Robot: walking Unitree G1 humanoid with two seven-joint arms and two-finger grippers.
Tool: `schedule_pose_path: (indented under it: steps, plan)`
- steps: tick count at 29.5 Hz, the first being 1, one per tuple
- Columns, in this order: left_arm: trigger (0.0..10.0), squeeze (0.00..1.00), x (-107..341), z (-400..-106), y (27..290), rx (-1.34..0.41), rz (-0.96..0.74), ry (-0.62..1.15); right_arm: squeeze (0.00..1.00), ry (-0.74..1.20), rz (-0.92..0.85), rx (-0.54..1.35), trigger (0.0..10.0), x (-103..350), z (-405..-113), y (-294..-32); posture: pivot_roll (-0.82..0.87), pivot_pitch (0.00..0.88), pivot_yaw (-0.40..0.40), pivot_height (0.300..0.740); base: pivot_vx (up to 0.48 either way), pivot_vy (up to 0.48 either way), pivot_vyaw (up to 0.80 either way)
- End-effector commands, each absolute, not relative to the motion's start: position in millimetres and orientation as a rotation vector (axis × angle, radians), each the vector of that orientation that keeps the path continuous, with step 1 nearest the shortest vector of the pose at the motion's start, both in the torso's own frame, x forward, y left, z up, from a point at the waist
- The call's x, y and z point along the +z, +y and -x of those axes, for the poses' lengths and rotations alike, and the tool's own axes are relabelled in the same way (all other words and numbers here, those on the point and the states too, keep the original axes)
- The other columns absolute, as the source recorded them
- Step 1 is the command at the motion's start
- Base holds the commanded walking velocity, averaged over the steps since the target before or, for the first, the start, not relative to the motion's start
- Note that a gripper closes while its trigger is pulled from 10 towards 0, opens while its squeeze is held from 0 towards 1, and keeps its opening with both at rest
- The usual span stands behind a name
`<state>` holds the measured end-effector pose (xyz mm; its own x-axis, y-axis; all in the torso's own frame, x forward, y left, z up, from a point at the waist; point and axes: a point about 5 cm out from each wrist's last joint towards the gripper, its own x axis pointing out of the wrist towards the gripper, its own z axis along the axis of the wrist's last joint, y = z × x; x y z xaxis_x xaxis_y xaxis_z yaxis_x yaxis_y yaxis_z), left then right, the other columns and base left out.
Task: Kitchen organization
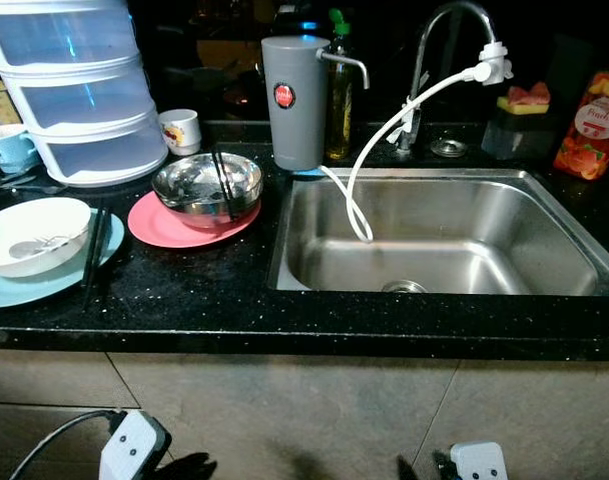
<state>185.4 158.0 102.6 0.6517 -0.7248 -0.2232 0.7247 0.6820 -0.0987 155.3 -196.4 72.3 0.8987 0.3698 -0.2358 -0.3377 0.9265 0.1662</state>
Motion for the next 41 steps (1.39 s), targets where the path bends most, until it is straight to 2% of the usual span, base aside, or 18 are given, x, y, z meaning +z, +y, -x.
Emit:
schedule_pose_path:
  steps: [1, 5, 8, 9, 16, 20, 22, 25, 32, 34, 41]
  plan:
    - [10.0, 0.00, 103.9, -182.3, 154.2, -0.863, 0.036, 0.276, 0.00, 0.276, -0.169, 0.403, 10.0, 73.9, -153.5, -191.1, 0.00, 0.145, -0.041, 0.740, 0.000, 0.000, 0.00]
    - [10.0, 0.00, 117.5, -185.5, 146.3, -0.927, 0.078, 0.258, 0.00, 0.259, -0.197, 0.466, 10.0, 85.8, -155.4, -190.3, 0.00, 0.141, -0.035, 0.740, 0.000, 0.000, 0.00]
    - [10.0, 0.00, 134.8, -190.2, 139.1, -0.993, 0.105, 0.215, 0.00, 0.216, -0.234, 0.554, 10.0, 104.0, -156.8, -182.6, 0.00, 0.141, -0.035, 0.740, 0.000, 0.000, 0.00]
    - [10.0, 0.00, 154.0, -195.9, 133.7, -1.061, 0.125, 0.162, 0.00, 0.158, -0.283, 0.629, 10.0, 123.8, -159.2, -173.7, 0.00, 0.138, -0.030, 0.740, 0.000, 0.000, 0.00]
    - [10.0, 0.00, 179.3, -203.5, 127.0, -1.147, 0.154, 0.080, 0.00, 0.060, -0.347, 0.713, 10.0, 151.6, -165.0, -164.6, 0.00, 0.130, -0.025, 0.740, 0.000, 0.000, 0.00]
    - [10.0, 0.00, 206.7, -214.5, 121.6, -1.169, 0.189, -0.024, 0.00, -0.052, -0.354, 0.698, 10.0, 175.5, -183.9, -163.1, 0.00, 0.122, -0.023, 0.740, 0.000, 0.000, 0.00]
    - [10.0, 0.00, 230.8, -230.7, 117.2, -1.105, 0.169, -0.140, 0.00, -0.167, -0.313, 0.614, 10.0, 197.9, -209.8, -165.1, 0.00, 0.113, -0.025, 0.740, 0.000, 0.000, 0.00]
    - [10.0, 0.00, 247.2, -240.4, 115.3, -1.049, 0.149, -0.207, 0.00, -0.238, -0.272, 0.584, 10.0, 216.6, -222.9, -167.0, 0.00, 0.111, -0.024, 0.740, 0.000, 0.000, 0.00]
    - [10.0, 0.00, 269.9, -254.8, 122.2, -0.947, 0.106, -0.266, 0.00, -0.344, -0.214, 0.525, 10.0, 251.7, -237.1, -176.0, 0.01, 0.108, -0.029, 0.740, 0.000, 0.000, 0.00]
    - [10.0, 0.00, 276.9, -269.3, 128.1, -0.822, 0.087, -0.272, 0.00, -0.379, -0.201, 0.429, 10.0, 264.3, -249.9, -180.5, 0.01, 0.106, -0.028, 0.740, 0.000, 0.000, 0.00]
    - [10.0, 0.00, 296.7, -286.3, 137.9, -0.666, 0.095, -0.314, 0.00, -0.420, -0.148, 0.260, 10.0, 278.8, -268.7, -184.4, 0.01, 0.105, -0.027, 0.740, 0.000, 0.000, 0.00]
